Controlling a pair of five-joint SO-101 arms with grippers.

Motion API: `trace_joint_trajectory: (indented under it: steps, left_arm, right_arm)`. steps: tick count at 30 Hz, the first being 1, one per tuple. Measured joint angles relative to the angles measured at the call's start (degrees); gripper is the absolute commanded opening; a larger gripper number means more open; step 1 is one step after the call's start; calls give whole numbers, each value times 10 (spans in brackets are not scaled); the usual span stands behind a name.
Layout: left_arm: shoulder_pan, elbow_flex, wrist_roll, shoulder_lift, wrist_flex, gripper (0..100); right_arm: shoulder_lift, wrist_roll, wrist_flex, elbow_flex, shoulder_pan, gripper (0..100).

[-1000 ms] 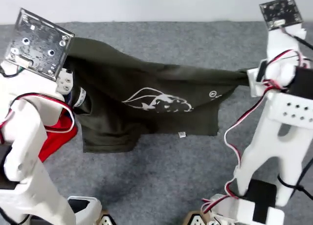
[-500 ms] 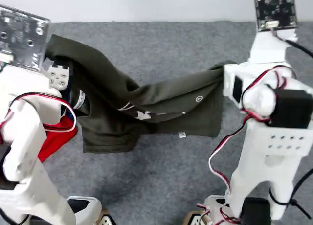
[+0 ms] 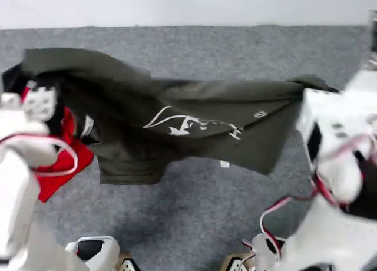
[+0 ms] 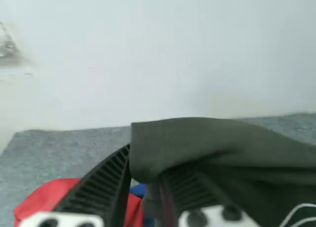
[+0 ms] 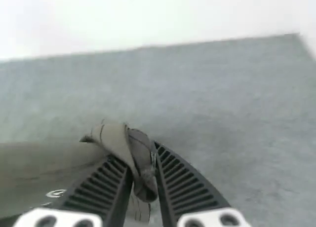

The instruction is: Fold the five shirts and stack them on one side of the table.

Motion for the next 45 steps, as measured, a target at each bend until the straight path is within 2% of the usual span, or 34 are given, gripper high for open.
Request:
trace_joint_trajectory:
  steps: [14, 19, 26, 31, 36, 40, 45]
  left_arm:
    - [-10, -1, 0, -161, 0, 19]
    - [-11, 34, 0, -160, 0, 19]
    - [-11, 219, 0, -98, -23, 18]
    - [4, 393, 0, -44, -130, 17]
    - [7, 527, 0, -1, -290, 17]
    - [7, 593, 0, 40, -440, 17]
    - [11, 606, 0, 120, -594, 17]
  right_arm:
    - [-185, 13, -7, -1, 128, 9]
    - [-182, 21, -12, 42, 131, 9]
    - [-98, 35, -39, 250, 87, 9]
    - [-62, 35, -159, 416, 40, 9]
    - [-57, 35, -332, 547, 11, 9]
    - [-56, 35, -494, 629, 7, 9]
    - [-47, 39, -731, 727, 1, 9]
